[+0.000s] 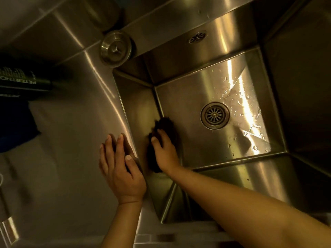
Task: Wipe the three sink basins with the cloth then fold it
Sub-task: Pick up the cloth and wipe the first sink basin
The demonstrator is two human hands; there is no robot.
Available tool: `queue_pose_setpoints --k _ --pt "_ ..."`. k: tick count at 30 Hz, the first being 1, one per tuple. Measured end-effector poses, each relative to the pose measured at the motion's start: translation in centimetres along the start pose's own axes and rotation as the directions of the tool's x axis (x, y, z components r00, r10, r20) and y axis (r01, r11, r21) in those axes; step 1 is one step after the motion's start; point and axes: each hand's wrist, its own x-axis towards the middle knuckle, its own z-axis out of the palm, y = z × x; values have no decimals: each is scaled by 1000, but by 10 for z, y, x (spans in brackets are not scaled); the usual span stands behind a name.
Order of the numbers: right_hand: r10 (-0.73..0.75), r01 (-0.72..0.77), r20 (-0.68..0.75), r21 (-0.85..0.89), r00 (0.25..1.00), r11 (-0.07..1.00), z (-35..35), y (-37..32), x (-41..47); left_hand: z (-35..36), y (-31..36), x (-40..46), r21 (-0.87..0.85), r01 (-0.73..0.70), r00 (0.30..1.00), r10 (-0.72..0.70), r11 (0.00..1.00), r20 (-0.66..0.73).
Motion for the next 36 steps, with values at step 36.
queue_pose_setpoints --k 36 --pt "363 370 595 -767 717 525 -103 6 -93 9 40 -36 106 282 959 -284 954 3"
